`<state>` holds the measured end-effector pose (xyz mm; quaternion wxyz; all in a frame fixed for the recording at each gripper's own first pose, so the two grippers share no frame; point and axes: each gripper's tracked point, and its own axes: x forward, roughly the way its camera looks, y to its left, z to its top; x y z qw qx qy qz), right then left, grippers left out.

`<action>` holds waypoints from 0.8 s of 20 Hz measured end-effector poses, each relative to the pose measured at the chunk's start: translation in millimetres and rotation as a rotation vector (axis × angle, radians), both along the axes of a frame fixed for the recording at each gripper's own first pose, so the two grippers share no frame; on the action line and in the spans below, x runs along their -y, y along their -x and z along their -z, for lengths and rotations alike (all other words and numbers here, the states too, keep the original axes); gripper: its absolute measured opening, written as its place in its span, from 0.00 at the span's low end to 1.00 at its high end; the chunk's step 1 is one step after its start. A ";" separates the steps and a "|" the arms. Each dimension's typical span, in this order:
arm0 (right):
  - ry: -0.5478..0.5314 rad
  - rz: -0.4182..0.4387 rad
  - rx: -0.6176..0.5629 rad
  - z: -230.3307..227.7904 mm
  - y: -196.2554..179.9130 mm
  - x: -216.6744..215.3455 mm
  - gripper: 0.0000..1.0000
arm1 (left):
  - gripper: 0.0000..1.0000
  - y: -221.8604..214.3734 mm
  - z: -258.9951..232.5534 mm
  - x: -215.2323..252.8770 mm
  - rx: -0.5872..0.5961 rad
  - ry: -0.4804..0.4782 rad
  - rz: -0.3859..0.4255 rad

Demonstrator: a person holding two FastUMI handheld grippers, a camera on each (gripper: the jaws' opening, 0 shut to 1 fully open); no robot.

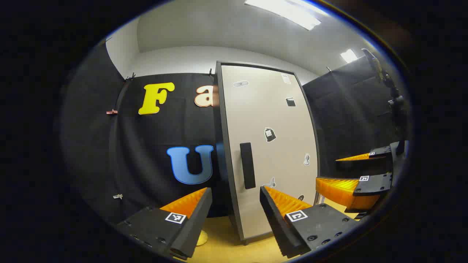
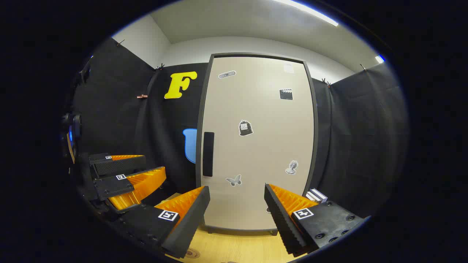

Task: Open the cabinet door with the right hand, grasp the bottle in the cabinet with the left hand and place it on the coaster, then close the cabinet door with the right hand.

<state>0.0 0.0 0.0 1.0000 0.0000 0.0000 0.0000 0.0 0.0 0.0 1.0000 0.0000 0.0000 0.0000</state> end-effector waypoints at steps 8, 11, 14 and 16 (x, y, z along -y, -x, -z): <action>0.020 0.004 0.007 -2.1 0.1 -6.3 0.98 | 0.84 -2.6 3.5 -10.0 0.002 0.014 0.003; 0.026 -0.001 0.014 -3.4 -1.2 -11.3 0.98 | 0.83 -4.4 6.6 -14.6 0.000 0.009 0.001; 0.030 -0.004 0.010 -1.8 -4.2 -15.2 0.98 | 0.83 -4.8 6.1 -19.5 0.005 0.012 -0.006; 0.033 -0.004 0.002 1.1 -7.4 -17.4 0.98 | 0.83 -4.1 5.4 -26.2 0.014 0.010 -0.022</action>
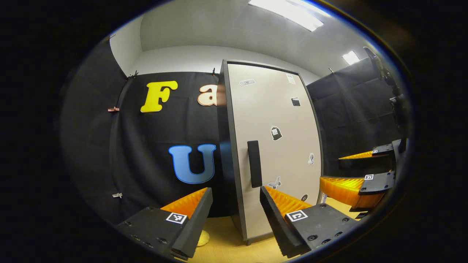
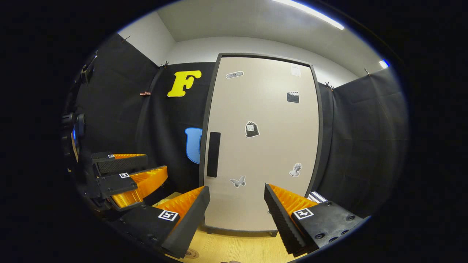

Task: Open the cabinet door with the right hand, grasp the bottle in the cabinet with the left hand and place it on the coaster, then close the cabinet door with the right hand.

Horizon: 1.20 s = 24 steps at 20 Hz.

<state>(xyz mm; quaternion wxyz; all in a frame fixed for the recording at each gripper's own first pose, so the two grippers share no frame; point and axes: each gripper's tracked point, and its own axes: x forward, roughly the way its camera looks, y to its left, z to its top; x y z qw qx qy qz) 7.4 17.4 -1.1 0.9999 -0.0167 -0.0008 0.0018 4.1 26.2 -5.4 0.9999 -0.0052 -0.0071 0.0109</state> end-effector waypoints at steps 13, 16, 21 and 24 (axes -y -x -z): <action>-0.019 -0.025 0.077 -26.5 -48.7 -30.9 0.97 | 0.88 0.4 19.2 -36.6 -0.034 0.003 -0.054; -0.010 -0.018 0.079 -27.7 -74.6 -39.1 0.97 | 0.88 1.7 25.1 -52.7 -0.040 0.006 -0.081; -0.069 -0.031 0.065 -19.8 -120.0 -60.3 0.97 | 0.88 3.6 40.2 -85.8 -0.065 0.004 -0.149; -0.071 -0.023 0.048 -11.6 -146.1 -66.6 0.98 | 0.87 4.4 46.1 -100.7 -0.073 0.005 -0.170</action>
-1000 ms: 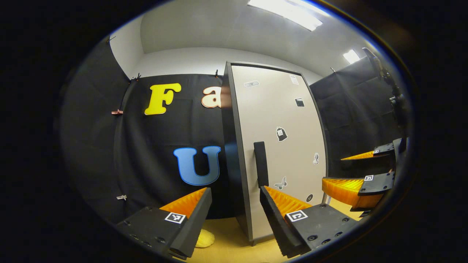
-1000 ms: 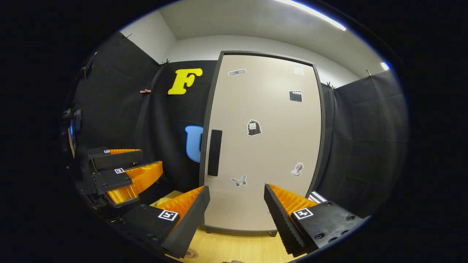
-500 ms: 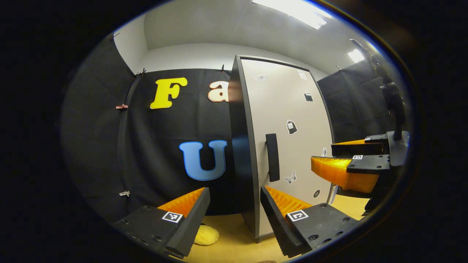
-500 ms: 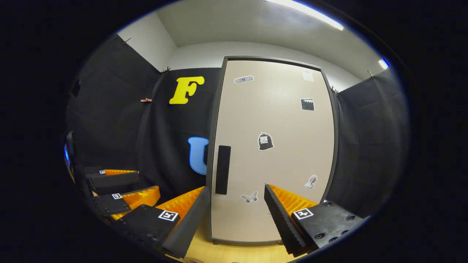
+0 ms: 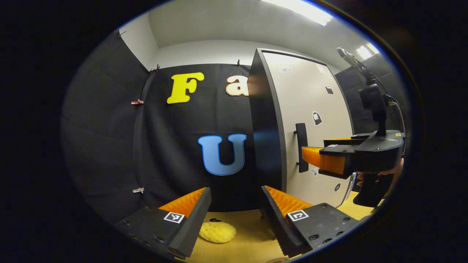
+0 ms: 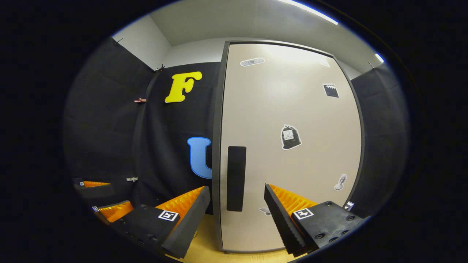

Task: Open the cabinet door with the right hand, grasp the bottle in the cabinet with the left hand and place it on the coaster, then close the cabinet door with the right hand.

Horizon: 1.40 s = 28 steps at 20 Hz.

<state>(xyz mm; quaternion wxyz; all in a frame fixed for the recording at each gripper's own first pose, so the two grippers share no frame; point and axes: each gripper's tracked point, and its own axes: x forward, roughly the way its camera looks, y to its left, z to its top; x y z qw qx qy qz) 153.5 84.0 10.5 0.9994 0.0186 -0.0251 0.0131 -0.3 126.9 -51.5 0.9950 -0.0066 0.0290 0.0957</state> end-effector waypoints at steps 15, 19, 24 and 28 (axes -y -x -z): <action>-0.011 0.065 0.013 -0.8 -55.4 2.6 0.57 | 0.95 -21.2 14.3 -5.3 -0.018 0.022 0.048; -0.003 0.091 0.017 -2.4 -52.9 4.1 0.32 | 0.95 -19.2 14.4 -12.0 -0.014 0.036 0.034; 0.009 0.077 -0.009 -0.5 -51.9 4.3 0.09 | 0.95 -13.0 17.6 -13.9 -0.030 0.043 0.023; 0.009 0.033 -0.030 -2.7 -39.4 3.0 0.09 | 0.95 -13.4 11.5 -14.1 -0.021 0.043 0.022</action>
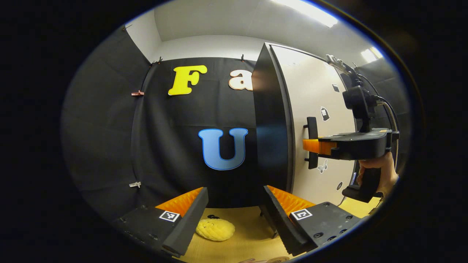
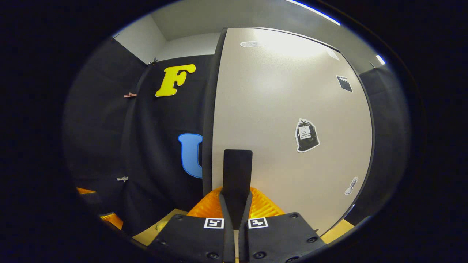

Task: Open the cabinet door with the right hand, grasp the bottle in the cabinet with the left hand and place it on the coaster, then close the cabinet door with the right hand.

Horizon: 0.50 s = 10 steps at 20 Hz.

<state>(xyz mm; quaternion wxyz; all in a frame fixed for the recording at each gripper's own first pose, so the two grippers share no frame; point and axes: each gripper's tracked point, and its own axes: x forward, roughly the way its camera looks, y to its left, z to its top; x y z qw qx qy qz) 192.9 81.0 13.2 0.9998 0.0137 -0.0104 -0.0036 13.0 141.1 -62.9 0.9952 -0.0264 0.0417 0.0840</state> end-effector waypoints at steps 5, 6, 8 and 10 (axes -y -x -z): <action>-0.018 -0.065 -0.008 -1.6 28.2 2.2 0.09 | 0.95 3.0 -11.3 21.3 0.013 -0.008 0.006; -0.020 -0.079 -0.012 -1.9 33.0 2.9 0.09 | 0.95 9.0 -12.9 29.7 0.009 -0.009 0.007; -0.027 -0.108 -0.010 -2.4 45.2 3.6 0.09 | 0.95 25.6 -15.2 48.7 0.011 -0.018 0.001; -0.037 -0.142 -0.012 -3.3 56.0 5.4 0.09 | 0.95 33.7 -18.9 60.1 0.008 -0.027 -0.011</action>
